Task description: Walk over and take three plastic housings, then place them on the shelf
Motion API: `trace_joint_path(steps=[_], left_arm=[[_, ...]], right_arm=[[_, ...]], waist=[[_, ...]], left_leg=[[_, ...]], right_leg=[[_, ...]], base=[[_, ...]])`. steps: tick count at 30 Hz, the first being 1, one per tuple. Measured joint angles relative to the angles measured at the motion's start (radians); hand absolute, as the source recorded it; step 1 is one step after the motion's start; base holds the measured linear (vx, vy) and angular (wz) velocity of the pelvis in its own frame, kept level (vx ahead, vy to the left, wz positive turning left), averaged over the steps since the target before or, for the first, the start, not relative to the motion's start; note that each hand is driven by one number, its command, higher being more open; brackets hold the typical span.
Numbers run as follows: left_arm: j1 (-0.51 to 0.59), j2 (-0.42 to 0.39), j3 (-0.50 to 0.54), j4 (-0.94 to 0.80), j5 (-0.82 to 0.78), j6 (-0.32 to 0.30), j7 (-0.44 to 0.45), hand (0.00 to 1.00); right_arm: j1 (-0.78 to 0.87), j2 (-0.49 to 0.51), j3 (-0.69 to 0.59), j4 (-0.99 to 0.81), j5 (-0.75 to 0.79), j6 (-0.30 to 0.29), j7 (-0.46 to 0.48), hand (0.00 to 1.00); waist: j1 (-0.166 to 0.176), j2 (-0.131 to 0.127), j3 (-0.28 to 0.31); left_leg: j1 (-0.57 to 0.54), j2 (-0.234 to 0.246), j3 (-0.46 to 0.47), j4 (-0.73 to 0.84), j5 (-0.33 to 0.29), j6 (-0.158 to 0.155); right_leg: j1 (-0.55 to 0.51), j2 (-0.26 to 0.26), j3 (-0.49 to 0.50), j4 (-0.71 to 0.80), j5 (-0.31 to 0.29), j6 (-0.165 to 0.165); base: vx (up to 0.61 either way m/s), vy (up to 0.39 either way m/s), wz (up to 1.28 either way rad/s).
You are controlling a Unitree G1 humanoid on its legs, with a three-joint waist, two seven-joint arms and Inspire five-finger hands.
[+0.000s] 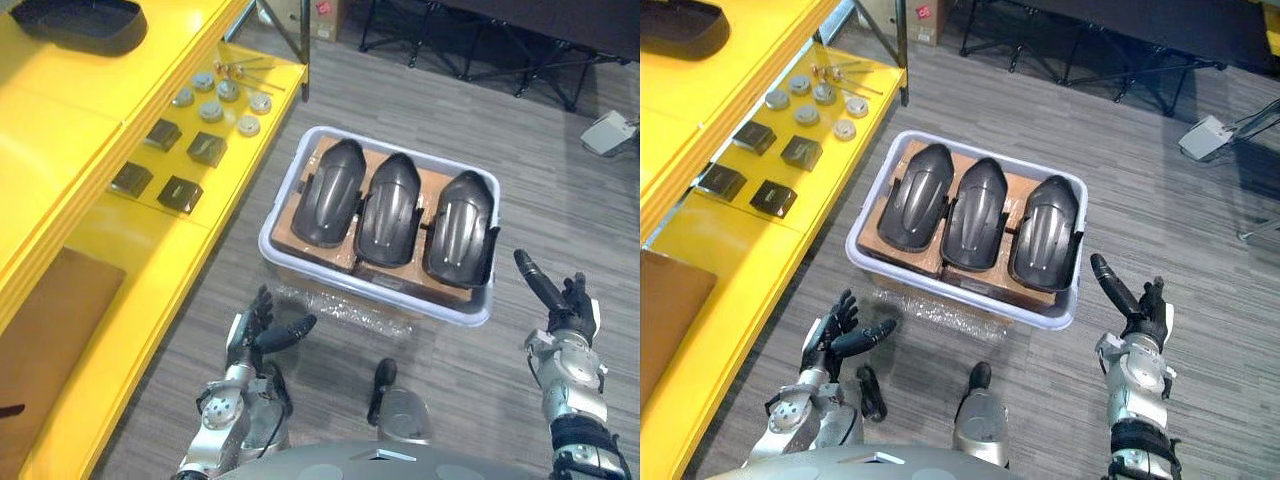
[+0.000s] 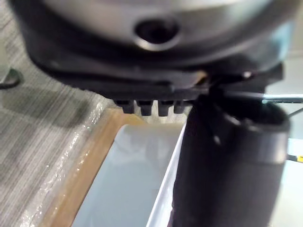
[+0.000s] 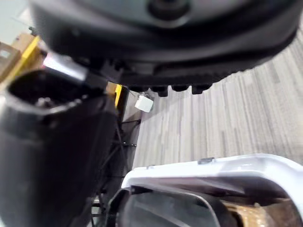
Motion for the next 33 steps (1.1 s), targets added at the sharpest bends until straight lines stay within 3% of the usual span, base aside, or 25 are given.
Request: trace_joint_path(steps=[6,11,15,25,33], left_arm=[[-0.018,0.007,-0.034,-0.001,-0.022,-0.022,0.009,1.00],[-0.027,0.006,-0.087,-0.001,-0.043,-0.024,0.009,1.00],[-0.043,0.003,-0.092,0.004,-0.051,-0.025,0.030,1.00],[-0.075,-0.016,-0.112,0.017,-0.095,-0.064,0.041,1.00],[-0.073,-0.027,-0.168,0.019,-0.098,-0.063,0.040,1.00]], right_arm=[[-0.245,-0.213,0.021,0.179,-0.012,0.018,0.039,1.00],[-0.374,-0.281,0.096,0.265,-0.044,0.036,0.042,1.00],[-0.510,-0.348,0.180,0.326,-0.060,0.073,0.063,1.00],[-0.645,-0.398,0.324,0.408,-0.180,0.115,0.106,1.00],[-0.738,-0.434,0.355,0.490,-0.218,0.208,0.106,1.00]], waist=[[0.005,0.049,0.069],[0.010,0.052,0.089],[0.013,0.082,0.124],[0.036,0.130,0.148],[0.038,0.145,0.152]], left_leg=[[-0.071,0.001,-0.004,0.012,0.024,0.017],[-0.090,0.002,-0.003,0.016,0.031,0.021],[-0.123,0.000,-0.002,0.031,0.036,0.030],[-0.158,-0.020,-0.014,0.019,0.059,0.039],[-0.176,-0.030,-0.003,-0.004,0.084,0.044]], right_leg=[[-0.063,0.001,0.000,0.003,0.018,-0.004],[-0.091,-0.001,0.001,0.018,0.018,-0.006],[-0.139,-0.014,0.001,0.060,0.011,-0.015],[-0.198,-0.039,-0.006,0.128,-0.012,-0.023],[-0.235,-0.048,0.004,0.130,-0.004,-0.020]], base=[[-0.07,0.027,0.03],[-0.01,-0.002,-0.01],[0.00,0.000,0.00],[-0.04,-0.008,0.04],[-0.01,-0.007,0.00]])
